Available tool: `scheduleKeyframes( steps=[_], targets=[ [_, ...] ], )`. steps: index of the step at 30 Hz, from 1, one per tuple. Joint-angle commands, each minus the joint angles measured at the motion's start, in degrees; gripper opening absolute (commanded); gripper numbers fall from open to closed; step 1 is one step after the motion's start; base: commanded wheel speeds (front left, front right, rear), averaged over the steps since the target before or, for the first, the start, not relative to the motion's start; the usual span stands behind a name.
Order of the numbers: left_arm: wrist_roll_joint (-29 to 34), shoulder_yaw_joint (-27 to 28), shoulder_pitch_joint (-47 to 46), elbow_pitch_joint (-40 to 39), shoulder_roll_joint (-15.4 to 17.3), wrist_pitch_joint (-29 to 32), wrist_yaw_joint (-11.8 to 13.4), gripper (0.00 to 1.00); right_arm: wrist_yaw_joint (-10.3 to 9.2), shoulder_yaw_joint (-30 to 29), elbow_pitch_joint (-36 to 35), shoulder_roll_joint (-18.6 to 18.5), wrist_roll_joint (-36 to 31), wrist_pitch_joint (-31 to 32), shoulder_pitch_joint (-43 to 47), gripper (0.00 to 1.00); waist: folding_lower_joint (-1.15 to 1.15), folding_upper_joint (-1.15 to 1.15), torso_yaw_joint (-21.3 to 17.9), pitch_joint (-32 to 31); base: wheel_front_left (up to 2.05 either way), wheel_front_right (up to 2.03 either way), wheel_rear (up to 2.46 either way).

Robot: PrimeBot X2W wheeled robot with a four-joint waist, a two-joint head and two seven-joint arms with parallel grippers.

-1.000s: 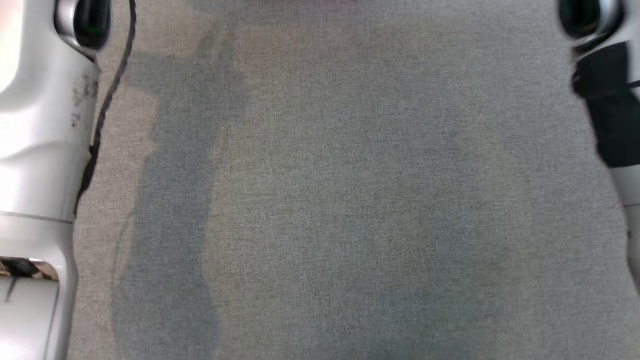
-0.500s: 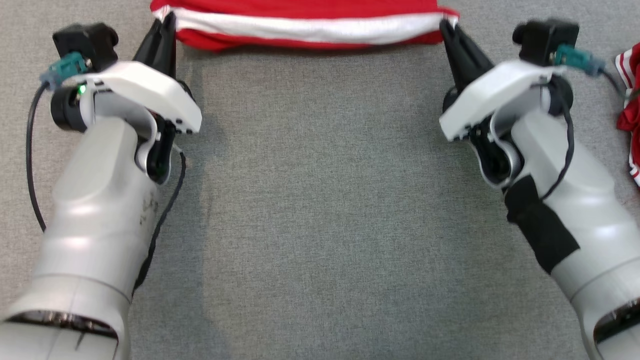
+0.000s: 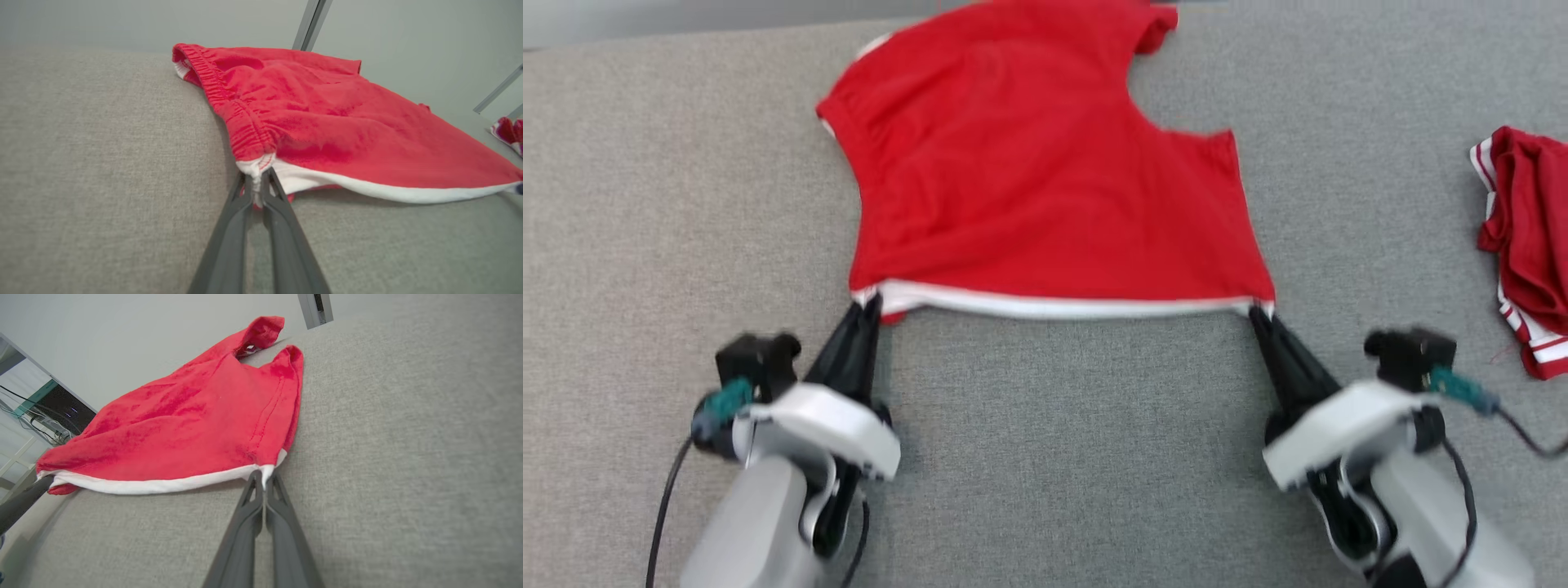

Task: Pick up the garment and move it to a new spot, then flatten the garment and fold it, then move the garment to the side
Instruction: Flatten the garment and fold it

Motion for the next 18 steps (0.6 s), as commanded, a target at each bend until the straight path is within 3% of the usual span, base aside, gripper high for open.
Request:
scheduleKeyframes(
  steps=[1,4,8,18],
  targets=[
    [0.40,0.49,2.91,-1.86,0.89,-0.22,-0.26,0.00,0.02,-0.70,-1.47,-0.71,-1.06,-0.20,3.83,0.00,0.00,0.00,0.13,-1.73,0.00,0.00,0.00],
    [0.59,1.15,9.68,-7.65,1.64,-0.22,0.18,0.00,0.02,-3.08,-6.19,-1.44,-2.40,-0.20,11.49,0.00,0.00,0.00,0.09,-3.56,0.00,0.00,0.00],
    [0.29,1.86,18.07,-16.19,3.05,0.97,2.64,0.00,0.01,-6.98,-11.49,-1.93,-4.28,-0.21,20.45,0.00,0.00,0.00,-0.01,-6.07,0.00,0.00,0.00],
    [-0.73,1.77,34.40,-39.33,5.58,13.25,9.85,0.00,0.00,-17.81,-27.07,0.14,-11.27,7.31,37.80,0.00,0.00,0.00,-0.08,-10.50,0.00,0.00,0.00]
  ],
)
